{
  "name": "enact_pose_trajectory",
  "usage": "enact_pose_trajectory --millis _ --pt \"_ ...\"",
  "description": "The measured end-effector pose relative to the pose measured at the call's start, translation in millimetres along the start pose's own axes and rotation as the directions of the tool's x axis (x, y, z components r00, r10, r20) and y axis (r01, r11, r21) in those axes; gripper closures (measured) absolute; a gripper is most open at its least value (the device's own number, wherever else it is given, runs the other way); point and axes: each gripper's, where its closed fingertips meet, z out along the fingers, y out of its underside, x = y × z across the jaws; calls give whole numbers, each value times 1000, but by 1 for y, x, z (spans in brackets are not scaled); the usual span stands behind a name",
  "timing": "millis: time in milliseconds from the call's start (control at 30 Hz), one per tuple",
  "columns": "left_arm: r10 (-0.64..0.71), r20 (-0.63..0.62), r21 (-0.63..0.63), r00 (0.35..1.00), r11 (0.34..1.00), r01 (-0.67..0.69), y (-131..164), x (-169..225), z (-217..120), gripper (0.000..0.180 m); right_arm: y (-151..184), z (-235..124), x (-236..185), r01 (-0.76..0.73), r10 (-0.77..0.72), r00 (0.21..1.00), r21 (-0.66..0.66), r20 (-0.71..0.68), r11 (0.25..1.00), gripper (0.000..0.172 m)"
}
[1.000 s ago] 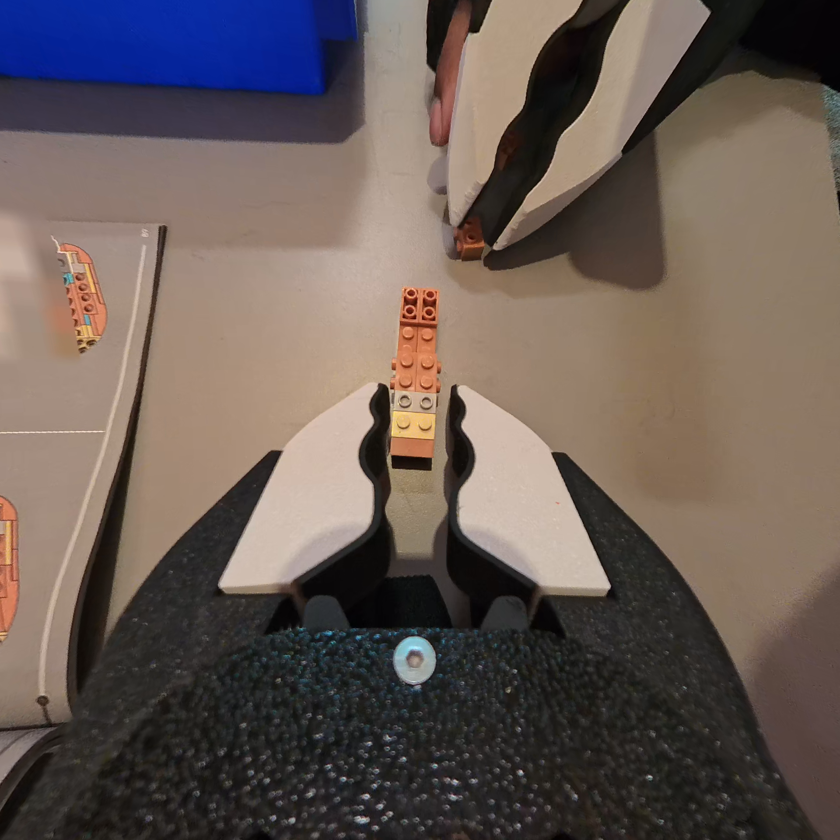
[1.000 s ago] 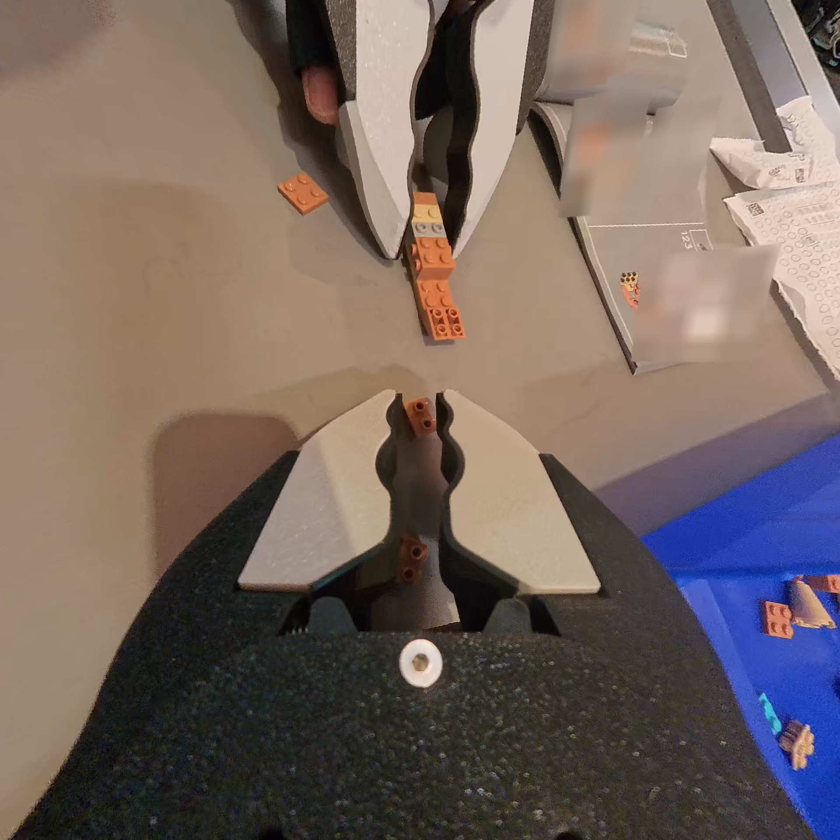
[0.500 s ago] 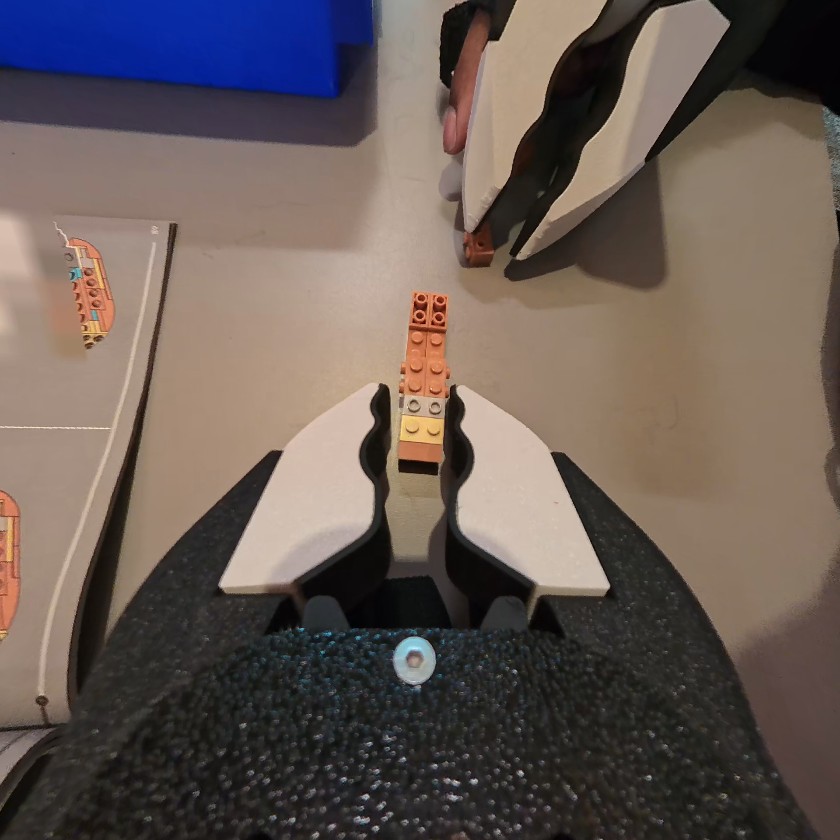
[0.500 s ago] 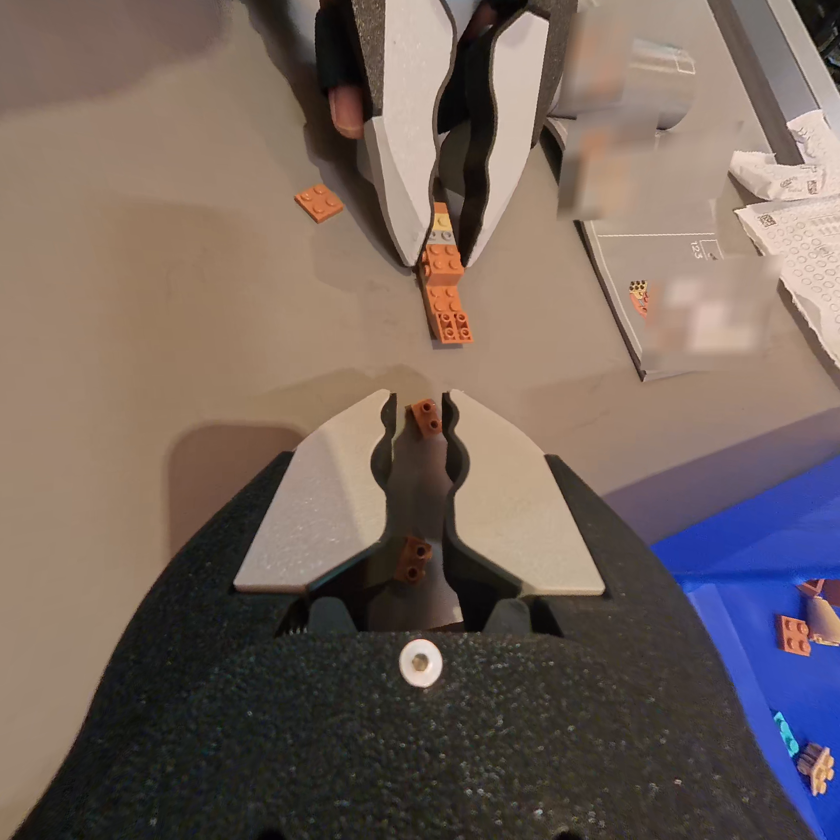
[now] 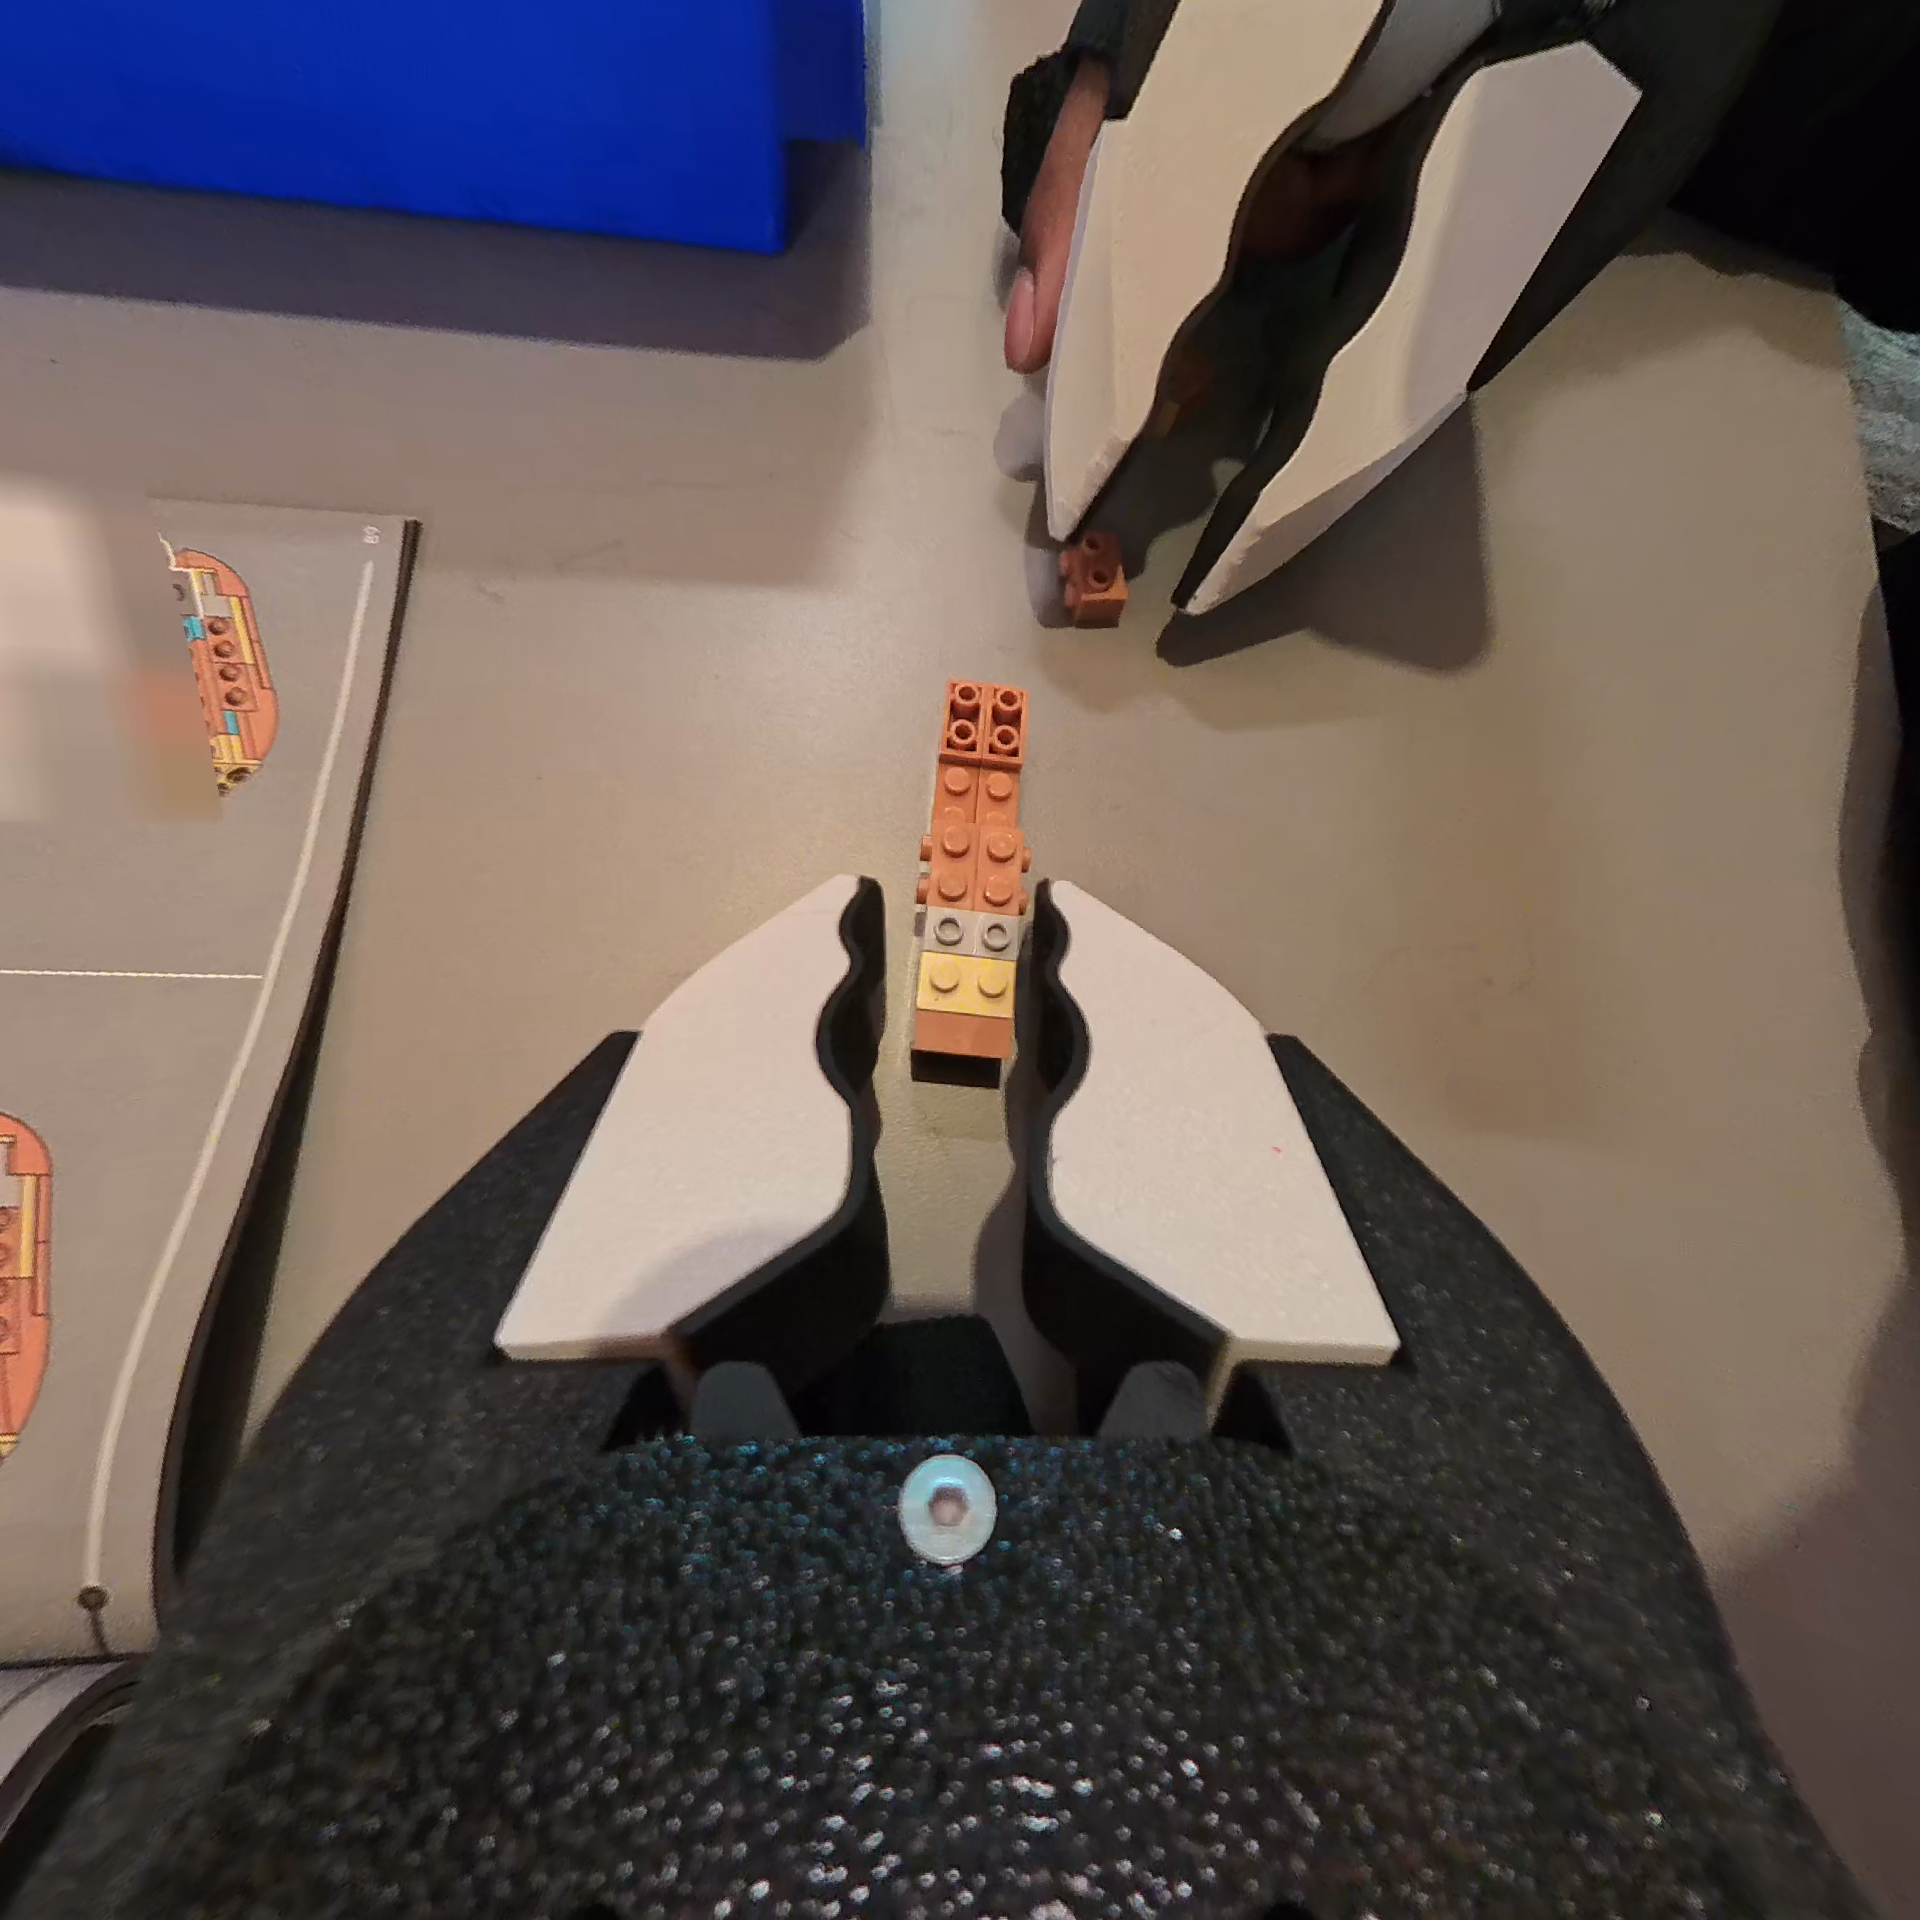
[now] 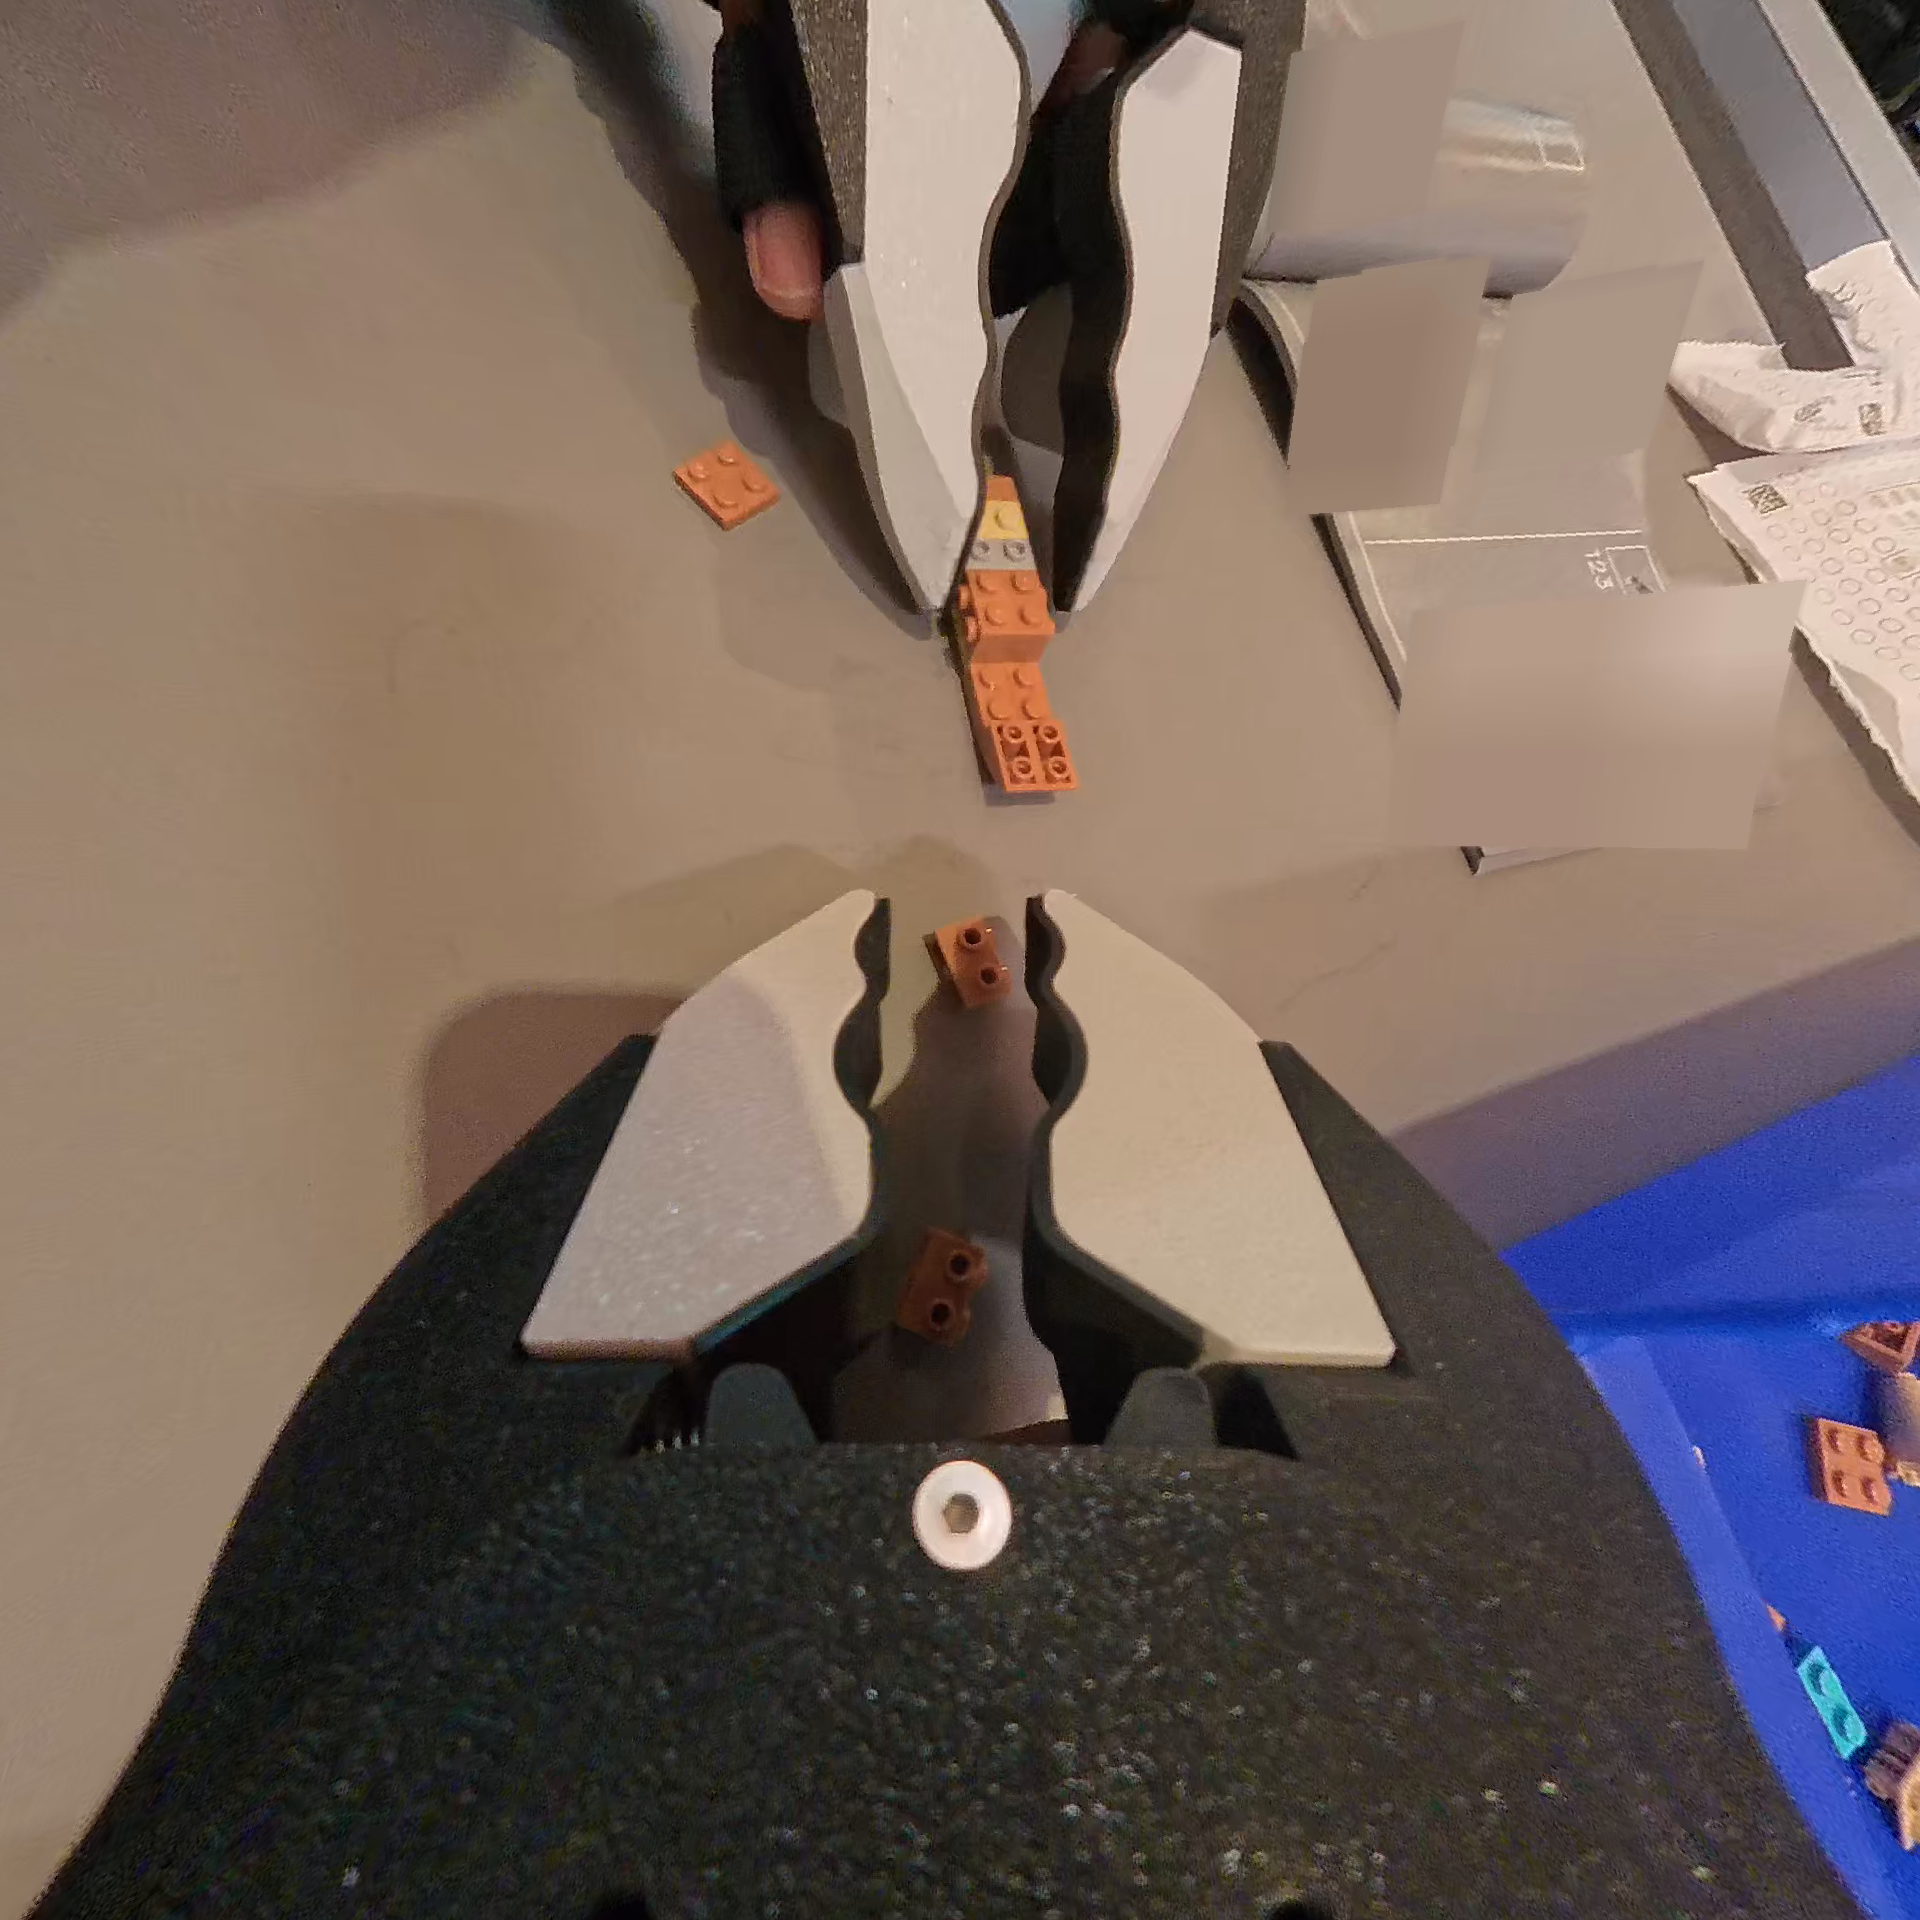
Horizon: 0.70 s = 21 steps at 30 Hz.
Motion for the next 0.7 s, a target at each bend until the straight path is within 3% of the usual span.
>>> enact_pose_trajectory --millis 300,700 --pt "27 17 -27 999 999 -27 3 1 2 157 1 0 -1 -18 19 1000 -13 13 1000 144" --pt "62 21 -29 998 998 -61 4 4 2 161 9 -5 13 -178 178 984 -30 0 984 147"
